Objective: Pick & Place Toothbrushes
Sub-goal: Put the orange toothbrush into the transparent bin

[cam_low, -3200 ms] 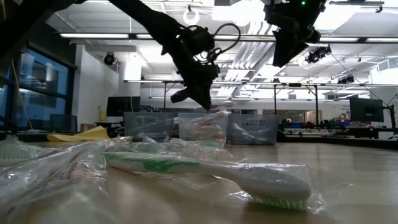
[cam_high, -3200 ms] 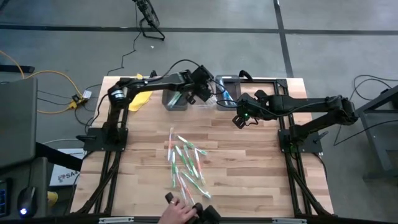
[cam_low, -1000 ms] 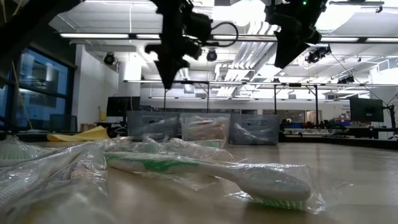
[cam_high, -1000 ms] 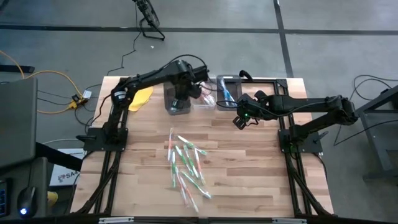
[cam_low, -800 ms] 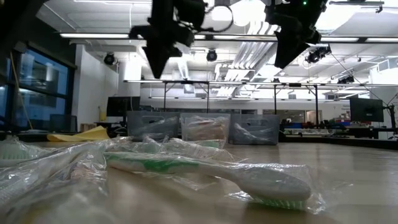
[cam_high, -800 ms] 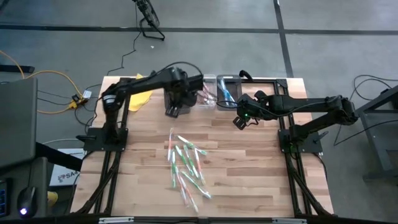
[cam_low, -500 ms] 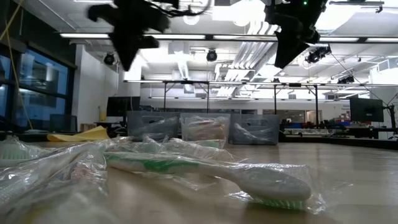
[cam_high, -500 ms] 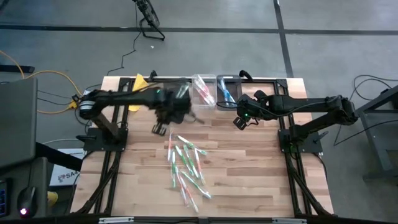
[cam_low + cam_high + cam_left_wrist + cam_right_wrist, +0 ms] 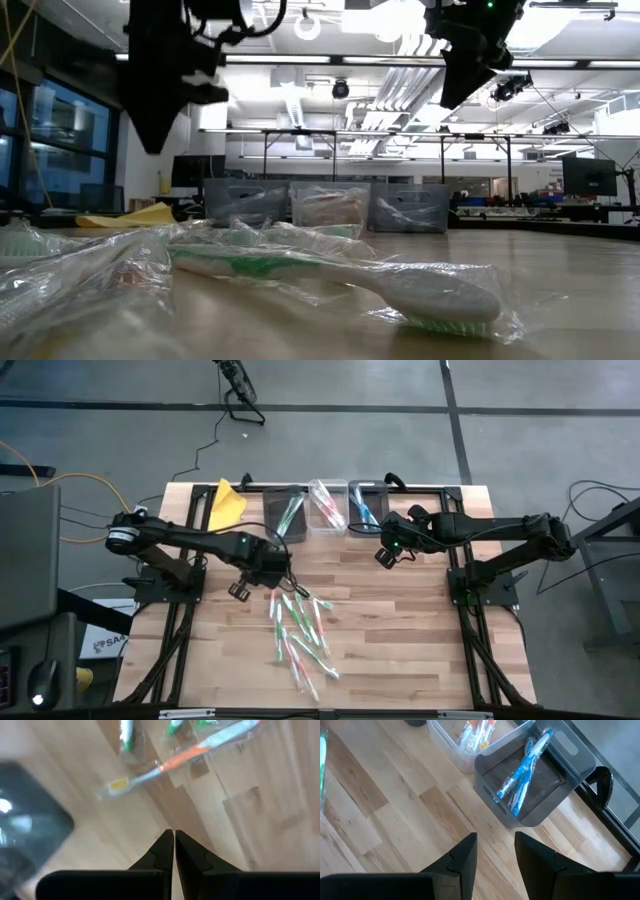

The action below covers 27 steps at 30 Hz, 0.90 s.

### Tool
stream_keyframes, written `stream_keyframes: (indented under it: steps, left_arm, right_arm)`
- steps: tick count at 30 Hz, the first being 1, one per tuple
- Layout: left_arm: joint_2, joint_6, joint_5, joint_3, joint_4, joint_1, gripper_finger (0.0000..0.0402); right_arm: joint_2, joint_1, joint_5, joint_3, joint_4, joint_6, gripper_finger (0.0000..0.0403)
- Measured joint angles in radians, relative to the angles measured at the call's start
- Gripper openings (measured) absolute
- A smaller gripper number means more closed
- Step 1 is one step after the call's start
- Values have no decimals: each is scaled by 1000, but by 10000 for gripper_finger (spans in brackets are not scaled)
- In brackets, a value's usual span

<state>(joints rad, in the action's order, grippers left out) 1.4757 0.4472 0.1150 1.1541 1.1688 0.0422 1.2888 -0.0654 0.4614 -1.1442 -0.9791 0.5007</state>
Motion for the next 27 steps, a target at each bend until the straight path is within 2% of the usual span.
stream_keyframes:
  steps: [3, 6, 11, 16, 27]
  left_arm:
    - [1, 127, -46, -82, -87, -3, 15]
    - [1, 216, -68, -144, -176, -2, 38]
    - [1, 336, -64, -215, -361, -3, 110]
    - [6, 475, -53, -255, -434, -3, 171]
    - [55, 582, -41, -305, -553, -3, 181]
  right_arm:
    - [0, 0, 0, 0, 0, 0, 125]
    - [0, 0, 0, 0, 0, 0, 125]
    - [0, 0, 0, 0, 0, 3, 125]
    - [0, 0, 0, 0, 4, 3, 125]
    - [0, 0, 0, 0, 12, 2, 125]
